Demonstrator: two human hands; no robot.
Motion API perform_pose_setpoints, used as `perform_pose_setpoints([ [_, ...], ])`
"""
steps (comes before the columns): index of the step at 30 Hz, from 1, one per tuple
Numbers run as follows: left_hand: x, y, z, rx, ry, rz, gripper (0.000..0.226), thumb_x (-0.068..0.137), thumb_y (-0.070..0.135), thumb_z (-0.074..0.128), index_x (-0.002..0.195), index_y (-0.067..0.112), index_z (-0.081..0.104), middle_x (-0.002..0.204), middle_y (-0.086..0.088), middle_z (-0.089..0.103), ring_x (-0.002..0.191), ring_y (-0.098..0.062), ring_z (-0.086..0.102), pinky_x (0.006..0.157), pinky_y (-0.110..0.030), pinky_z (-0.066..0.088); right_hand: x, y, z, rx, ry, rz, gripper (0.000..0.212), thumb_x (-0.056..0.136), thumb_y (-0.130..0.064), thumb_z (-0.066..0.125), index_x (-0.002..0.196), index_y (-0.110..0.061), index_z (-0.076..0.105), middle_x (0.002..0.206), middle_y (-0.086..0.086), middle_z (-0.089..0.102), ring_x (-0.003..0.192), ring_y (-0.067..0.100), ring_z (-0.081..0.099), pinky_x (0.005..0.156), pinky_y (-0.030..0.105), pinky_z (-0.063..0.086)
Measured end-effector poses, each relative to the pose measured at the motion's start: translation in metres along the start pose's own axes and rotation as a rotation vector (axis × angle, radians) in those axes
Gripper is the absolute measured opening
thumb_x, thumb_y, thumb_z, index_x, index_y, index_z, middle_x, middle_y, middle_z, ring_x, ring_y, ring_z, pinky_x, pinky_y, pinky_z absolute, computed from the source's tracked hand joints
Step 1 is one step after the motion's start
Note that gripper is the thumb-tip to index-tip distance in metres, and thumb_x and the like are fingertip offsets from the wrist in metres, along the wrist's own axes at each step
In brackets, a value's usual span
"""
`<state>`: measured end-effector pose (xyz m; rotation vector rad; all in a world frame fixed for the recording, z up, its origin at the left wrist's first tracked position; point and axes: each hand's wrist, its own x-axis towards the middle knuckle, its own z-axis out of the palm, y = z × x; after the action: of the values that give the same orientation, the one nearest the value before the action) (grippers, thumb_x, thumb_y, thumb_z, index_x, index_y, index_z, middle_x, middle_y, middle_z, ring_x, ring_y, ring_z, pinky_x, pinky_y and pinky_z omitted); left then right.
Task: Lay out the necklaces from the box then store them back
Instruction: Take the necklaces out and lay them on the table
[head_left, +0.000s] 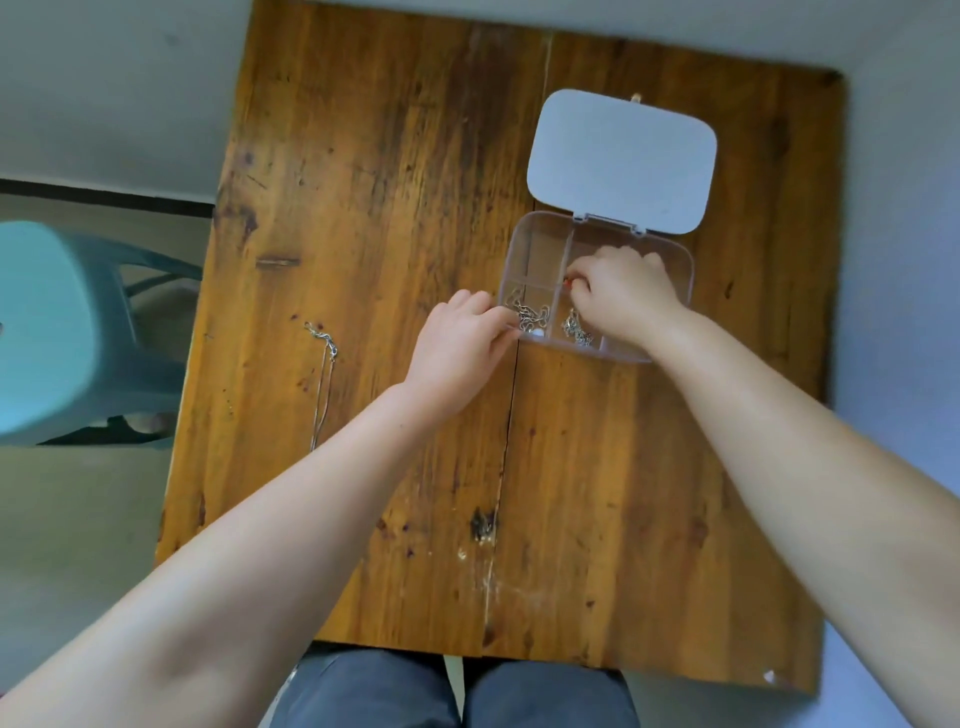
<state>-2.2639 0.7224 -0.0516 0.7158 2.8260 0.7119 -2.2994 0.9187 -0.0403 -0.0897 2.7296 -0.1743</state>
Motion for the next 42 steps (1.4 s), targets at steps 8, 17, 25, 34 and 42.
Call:
perform_pose_setpoints([
  [8,-0.002,0.003,-0.001,-0.002,0.013,-0.018,0.014,0.09,0.021,0.059,0.095,0.01,0.068,0.079,-0.008,0.064,0.078,-0.031,0.052,0.062,-0.039,0.042,0.006,0.005,-0.001,0.168,-0.101,0.011,0.018,0.092,-0.028,0.053,0.107,-0.018,0.056,0.107,0.007,0.061,0.099,0.029,0.056,0.093,0.048,0.041],
  [17,0.007,0.023,-0.028,-0.318,-0.075,-0.03,0.048,0.086,0.019,0.063,0.131,0.013,0.046,0.14,-0.011,0.044,0.131,-0.028,0.036,0.107,-0.039,0.032,-0.055,-0.027,-0.051,0.833,0.028,-0.121,0.01,0.09,-0.02,0.059,0.097,-0.019,0.066,0.087,-0.007,0.066,0.079,0.005,0.062,0.072,0.016,0.051],
  [25,-0.006,-0.033,-0.099,-0.804,-0.535,-0.228,0.038,0.093,0.039,0.051,0.064,0.016,0.06,0.07,-0.004,0.069,0.079,-0.025,0.063,0.098,-0.044,0.044,-0.114,-0.075,-0.021,1.458,0.124,0.33,0.025,0.095,-0.008,0.047,0.08,-0.018,0.066,0.066,-0.006,0.067,0.058,0.006,0.059,0.045,0.016,0.043],
  [34,-0.013,-0.096,-0.068,0.101,-0.617,0.122,0.037,0.089,0.042,0.056,0.06,0.021,0.045,0.064,0.005,0.05,0.072,-0.022,0.054,0.058,-0.029,0.035,-0.165,-0.202,0.094,1.414,-0.473,0.656,0.013,0.092,-0.021,0.057,0.093,-0.018,0.07,0.084,0.001,0.072,0.064,0.006,0.062,0.05,0.016,0.047],
  [42,-0.025,-0.093,-0.035,0.436,-0.469,0.427,0.03,0.092,0.038,0.05,0.1,0.011,0.059,0.107,-0.009,0.054,0.103,-0.029,0.046,0.08,-0.038,0.035,-0.154,-0.209,0.099,1.252,-0.586,0.717,0.028,0.094,-0.03,0.055,0.092,-0.007,0.07,0.079,0.004,0.072,0.054,0.008,0.066,0.044,0.014,0.046],
])
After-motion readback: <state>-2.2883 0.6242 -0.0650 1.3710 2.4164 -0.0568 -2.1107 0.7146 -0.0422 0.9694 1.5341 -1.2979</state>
